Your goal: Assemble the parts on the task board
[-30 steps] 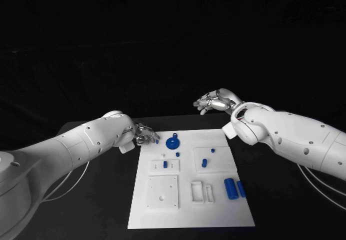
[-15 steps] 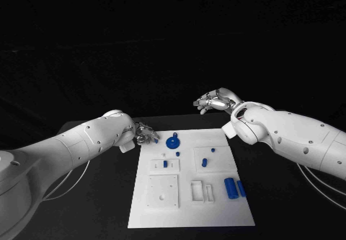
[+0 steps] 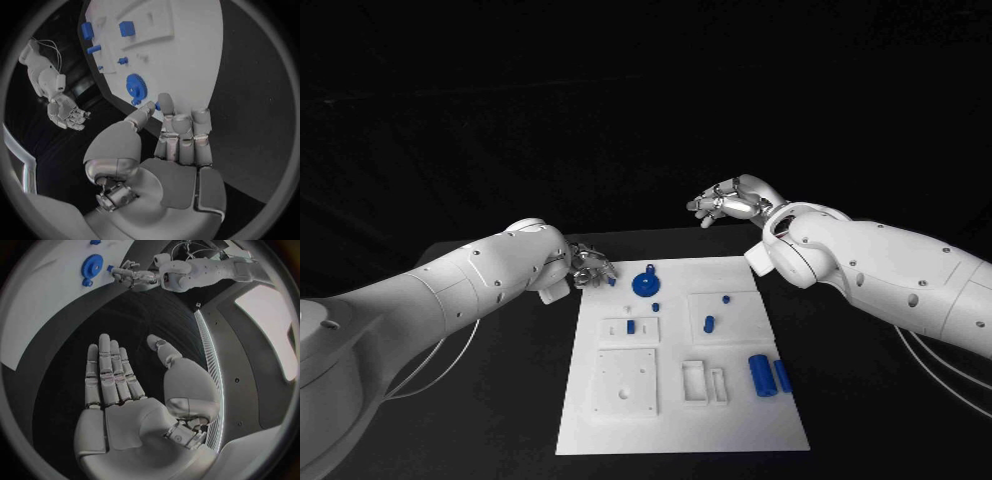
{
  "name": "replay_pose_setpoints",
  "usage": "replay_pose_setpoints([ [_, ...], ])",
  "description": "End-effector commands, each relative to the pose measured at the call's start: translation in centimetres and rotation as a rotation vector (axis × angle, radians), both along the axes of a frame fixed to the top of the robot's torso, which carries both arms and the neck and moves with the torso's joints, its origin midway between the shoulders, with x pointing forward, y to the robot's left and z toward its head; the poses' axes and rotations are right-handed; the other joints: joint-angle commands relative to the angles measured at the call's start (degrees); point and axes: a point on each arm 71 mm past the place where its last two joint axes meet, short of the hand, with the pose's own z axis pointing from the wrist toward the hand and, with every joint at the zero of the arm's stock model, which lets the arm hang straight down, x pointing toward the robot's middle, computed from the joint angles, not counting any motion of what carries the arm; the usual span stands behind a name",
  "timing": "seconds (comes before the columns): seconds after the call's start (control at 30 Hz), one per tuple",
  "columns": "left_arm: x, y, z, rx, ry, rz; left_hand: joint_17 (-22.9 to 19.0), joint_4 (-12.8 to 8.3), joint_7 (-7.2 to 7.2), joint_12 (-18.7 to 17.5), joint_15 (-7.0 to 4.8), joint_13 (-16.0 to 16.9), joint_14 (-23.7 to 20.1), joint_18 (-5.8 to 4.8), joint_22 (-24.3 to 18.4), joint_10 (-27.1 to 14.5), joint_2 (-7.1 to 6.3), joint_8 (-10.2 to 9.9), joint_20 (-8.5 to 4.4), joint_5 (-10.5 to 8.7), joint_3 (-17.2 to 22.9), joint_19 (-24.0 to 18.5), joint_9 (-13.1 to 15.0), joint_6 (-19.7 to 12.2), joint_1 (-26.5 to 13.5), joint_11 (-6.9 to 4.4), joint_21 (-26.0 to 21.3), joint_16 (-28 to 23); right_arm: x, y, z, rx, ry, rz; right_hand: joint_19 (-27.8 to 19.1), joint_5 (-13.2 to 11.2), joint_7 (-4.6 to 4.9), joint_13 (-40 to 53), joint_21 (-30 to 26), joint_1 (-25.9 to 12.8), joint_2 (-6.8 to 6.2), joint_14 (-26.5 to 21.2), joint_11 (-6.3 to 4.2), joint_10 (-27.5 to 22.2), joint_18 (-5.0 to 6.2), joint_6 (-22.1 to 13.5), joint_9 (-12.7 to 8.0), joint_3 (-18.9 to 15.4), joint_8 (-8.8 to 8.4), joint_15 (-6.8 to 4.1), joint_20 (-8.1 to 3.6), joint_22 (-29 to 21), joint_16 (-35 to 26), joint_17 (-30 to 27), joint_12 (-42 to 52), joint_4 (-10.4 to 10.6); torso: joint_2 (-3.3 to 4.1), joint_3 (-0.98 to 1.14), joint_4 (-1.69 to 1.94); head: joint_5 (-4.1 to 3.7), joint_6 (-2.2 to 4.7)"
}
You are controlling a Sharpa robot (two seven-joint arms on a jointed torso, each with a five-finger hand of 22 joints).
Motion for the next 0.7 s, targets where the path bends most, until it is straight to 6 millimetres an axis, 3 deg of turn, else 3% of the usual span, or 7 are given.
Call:
replay_pose_setpoints([
  [0.03,-0.11,-0.09,-0.21,0.002,0.011,-0.015,-0.01,-1.23,-0.17,-0.24,-0.44,-0.05,-0.10,0.80,0.51,0.31,1.46,0.63,-4.86,3.69,0.45,-0.12,0.12,0.82,0.65,-0.08,0.20,0.35,-0.02,0.07,0.07,0.005,-0.004,0.005,-0.28,-0.08,0.14,-0.08,-0.26,-0.50,-0.01,-0.06,0.25,0.11,0.43,-0.36,-0.09,-0.30,0.12,0.37,0.22,-0.03,-0.25,-0.06,-0.23,-0.05,-0.02,0.02,0.04,-0.10,0.00],
  [0.17,-0.10,0.01,-0.18,0.006,0.004,-0.010,-0.02,-2.30,-0.33,-0.23,-0.60,-0.05,0.05,0.73,0.52,0.62,2.43,1.10,-4.91,5.77,0.78,0.07,0.10,1.60,0.65,-0.22,0.31,0.44,-0.02,0.05,0.07,0.005,-0.004,0.005,-0.28,-0.08,0.14,-0.10,-0.26,-0.50,-0.01,-0.06,0.25,0.11,0.44,-0.36,-0.09,-0.30,0.12,0.37,0.23,-0.03,-0.26,-0.06,-0.23,-0.05,-0.02,0.03,0.03,-0.08,-0.03],
  [0.33,-0.04,0.35,-0.09,0.004,-0.012,0.004,-0.01,-2.95,-0.64,-0.24,-0.88,-0.09,0.47,0.68,0.46,1.25,2.66,1.77,-5.10,9.37,1.20,0.55,0.10,2.61,0.21,-0.50,0.46,0.64,0.00,-0.02,0.06,0.005,-0.003,0.004,-0.29,-0.08,0.14,-0.13,-0.26,-0.50,-0.01,-0.05,0.26,0.11,0.44,-0.36,-0.10,-0.30,0.13,0.37,0.24,-0.03,-0.26,-0.06,-0.22,-0.04,-0.03,0.01,0.02,-0.05,-0.03],
  [0.7,-0.47,0.69,0.17,-0.036,-0.046,0.029,0.29,-3.19,-1.23,-0.10,-1.43,-0.13,1.34,0.78,0.50,2.83,2.11,2.79,-5.53,13.00,1.40,1.38,0.19,4.28,-0.11,-1.06,0.91,1.35,0.02,-0.17,0.06,0.005,-0.002,0.000,-0.29,-0.07,0.14,-0.18,-0.26,-0.50,-0.02,-0.05,0.26,0.12,0.46,-0.36,-0.11,-0.32,0.13,0.37,0.25,-0.03,-0.27,-0.07,-0.21,-0.03,-0.09,-0.04,0.11,0.06,0.11],
])
